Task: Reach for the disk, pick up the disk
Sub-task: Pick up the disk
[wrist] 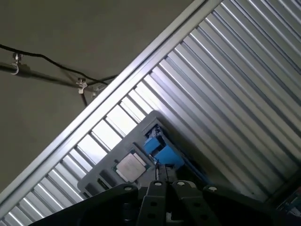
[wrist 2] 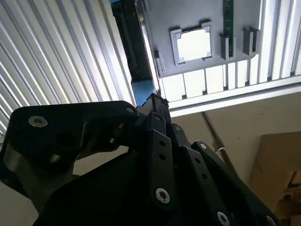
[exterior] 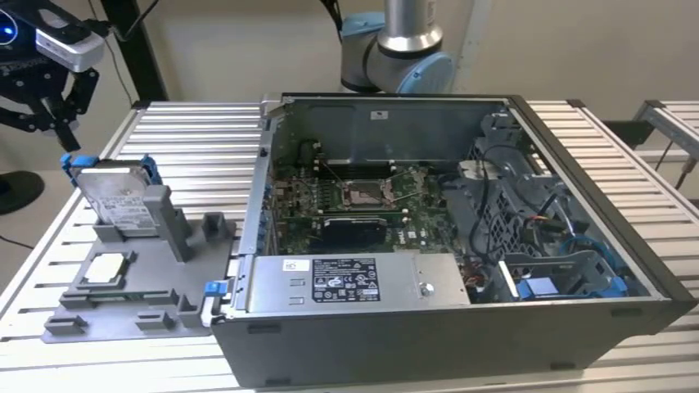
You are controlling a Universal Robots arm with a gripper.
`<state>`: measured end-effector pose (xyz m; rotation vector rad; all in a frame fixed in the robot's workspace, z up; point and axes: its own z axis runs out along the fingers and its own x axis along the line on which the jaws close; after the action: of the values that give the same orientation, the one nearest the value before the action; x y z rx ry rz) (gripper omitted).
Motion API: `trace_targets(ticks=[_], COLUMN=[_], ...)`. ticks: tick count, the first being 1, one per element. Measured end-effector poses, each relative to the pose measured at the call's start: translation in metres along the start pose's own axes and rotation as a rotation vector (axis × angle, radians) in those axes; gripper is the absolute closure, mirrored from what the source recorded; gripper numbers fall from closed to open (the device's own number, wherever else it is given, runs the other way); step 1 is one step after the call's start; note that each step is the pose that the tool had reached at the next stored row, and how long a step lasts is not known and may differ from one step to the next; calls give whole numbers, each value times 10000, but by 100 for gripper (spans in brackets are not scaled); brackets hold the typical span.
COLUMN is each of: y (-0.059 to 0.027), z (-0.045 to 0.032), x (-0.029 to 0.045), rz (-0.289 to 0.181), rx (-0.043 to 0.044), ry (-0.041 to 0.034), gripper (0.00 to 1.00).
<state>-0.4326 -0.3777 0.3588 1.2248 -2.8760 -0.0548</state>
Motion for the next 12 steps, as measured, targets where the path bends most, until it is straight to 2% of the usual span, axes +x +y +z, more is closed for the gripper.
trace_targets(ticks=[12], y=[0], z=[1], x=[0], rz=[-2179], rx=[1], ry=[83], gripper=[100])
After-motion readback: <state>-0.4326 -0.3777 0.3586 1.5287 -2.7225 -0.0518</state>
